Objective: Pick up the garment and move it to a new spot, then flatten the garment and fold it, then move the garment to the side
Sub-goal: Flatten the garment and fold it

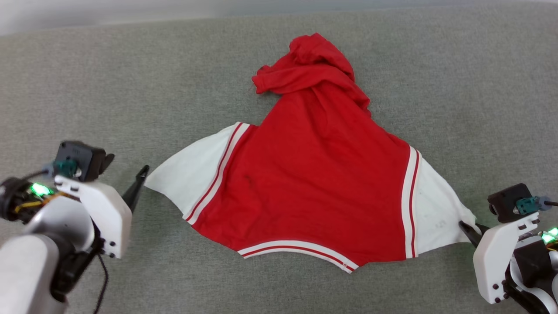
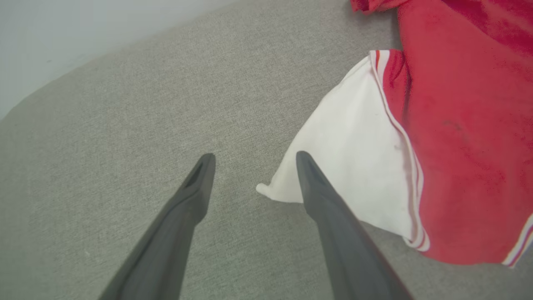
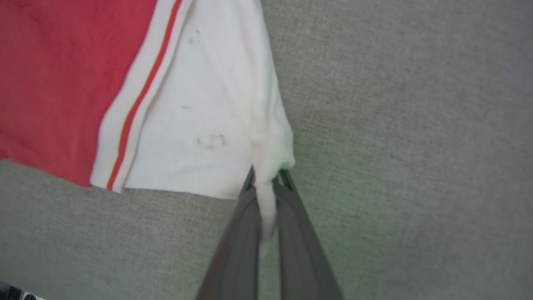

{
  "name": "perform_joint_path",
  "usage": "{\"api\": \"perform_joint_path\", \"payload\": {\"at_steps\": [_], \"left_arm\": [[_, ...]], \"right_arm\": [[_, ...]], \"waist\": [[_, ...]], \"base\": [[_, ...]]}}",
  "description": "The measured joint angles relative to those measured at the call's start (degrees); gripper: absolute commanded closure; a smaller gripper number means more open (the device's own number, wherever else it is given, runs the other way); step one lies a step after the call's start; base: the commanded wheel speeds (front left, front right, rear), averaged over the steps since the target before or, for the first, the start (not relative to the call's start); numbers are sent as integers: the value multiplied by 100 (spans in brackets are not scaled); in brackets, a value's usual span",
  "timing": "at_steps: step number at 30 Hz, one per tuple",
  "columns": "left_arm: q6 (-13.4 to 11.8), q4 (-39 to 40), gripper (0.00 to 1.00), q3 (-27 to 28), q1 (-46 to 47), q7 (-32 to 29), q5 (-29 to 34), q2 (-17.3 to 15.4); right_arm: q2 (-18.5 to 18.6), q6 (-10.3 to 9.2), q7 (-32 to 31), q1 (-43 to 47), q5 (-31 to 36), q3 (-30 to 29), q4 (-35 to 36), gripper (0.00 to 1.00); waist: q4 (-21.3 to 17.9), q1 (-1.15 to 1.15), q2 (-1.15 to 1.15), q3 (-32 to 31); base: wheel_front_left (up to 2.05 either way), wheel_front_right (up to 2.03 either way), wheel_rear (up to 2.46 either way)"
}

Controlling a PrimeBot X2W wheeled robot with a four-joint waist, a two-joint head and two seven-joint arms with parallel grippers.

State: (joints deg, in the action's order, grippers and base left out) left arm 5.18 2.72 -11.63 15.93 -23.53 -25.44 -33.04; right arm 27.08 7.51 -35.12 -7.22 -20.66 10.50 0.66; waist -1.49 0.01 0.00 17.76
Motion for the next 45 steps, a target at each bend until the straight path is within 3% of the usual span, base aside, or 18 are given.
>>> {"api": "perform_joint_path", "payload": {"at_steps": [3, 8, 24, 25, 27, 32, 36, 45], "left_arm": [[82, 83, 0, -118, 238, -773, -167, -300], [148, 109, 0, -403, 484, -1615, -530, -519], [214, -532, 2, -1143, 1083, -1880, -446, -721], [219, -565, 43, -1205, 1121, -1916, -439, -751], [221, -627, 100, -1334, 1162, -1985, -469, -773], [222, -734, 100, -1508, 1161, -1930, -610, -757], [181, -786, 100, -1428, 1032, -1439, -586, -700], [-186, -143, 100, -942, 581, -554, -571, -889]], "right_arm": [[-20, 0, -2, -43, 10, 36, 81, 100], [-97, 0, 43, -126, 49, 108, 137, 100], [-247, -2, 215, -312, 194, 260, 256, 100], [-263, -2, 218, -312, 204, 268, 272, 100], [-277, -3, 224, -312, 207, 281, 292, 100], [-268, -2, 226, -308, 226, 285, 305, 100], [-260, -1, 260, -307, 242, 187, 316, 100], [57, 0, 275, -422, 126, -249, 613, 100]], "waist": [[-48, 0, 0, 122], [-130, 0, 0, 306], [-331, -1, 0, 632], [-342, -1, 0, 641], [-360, -1, 0, 646], [-370, -1, 0, 563], [-345, 0, 0, 413], [-281, 0, 0, -177]], "base": [[0, 0, 0], [0, 0, 0], [0, 0, 0], [0, 0, 0], [0, 0, 0], [0, 0, 0], [0, 0, 0], [0, 0, 0]]}}
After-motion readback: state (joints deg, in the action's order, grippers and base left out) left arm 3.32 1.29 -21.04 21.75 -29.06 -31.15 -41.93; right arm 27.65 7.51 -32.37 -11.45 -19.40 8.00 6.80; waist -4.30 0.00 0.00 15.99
